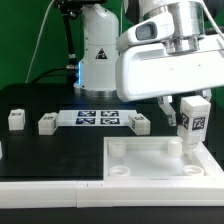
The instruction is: Assemble one leg
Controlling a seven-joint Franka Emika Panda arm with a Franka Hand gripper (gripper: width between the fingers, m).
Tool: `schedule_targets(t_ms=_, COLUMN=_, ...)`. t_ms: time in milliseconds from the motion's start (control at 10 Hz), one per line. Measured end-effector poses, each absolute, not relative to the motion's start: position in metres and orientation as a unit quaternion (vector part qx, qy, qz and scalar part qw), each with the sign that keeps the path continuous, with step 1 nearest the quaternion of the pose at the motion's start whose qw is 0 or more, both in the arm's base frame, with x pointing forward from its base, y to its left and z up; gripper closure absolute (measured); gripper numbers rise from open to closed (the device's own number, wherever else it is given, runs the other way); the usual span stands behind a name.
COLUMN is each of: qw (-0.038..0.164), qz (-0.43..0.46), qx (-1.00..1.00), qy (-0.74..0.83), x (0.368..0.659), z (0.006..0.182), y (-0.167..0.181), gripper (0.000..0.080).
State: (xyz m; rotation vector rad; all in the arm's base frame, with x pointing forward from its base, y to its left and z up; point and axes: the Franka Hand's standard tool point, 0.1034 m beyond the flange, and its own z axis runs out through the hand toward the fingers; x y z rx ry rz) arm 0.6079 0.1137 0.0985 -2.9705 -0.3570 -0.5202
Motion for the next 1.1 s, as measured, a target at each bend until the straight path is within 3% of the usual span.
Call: schedule_targets(t_ms=1100, qw=0.055, qz=-0.168, qx=-0.978, qy=-0.113, x=0.614, z=0.076, y=0.114, gripper=0.0511)
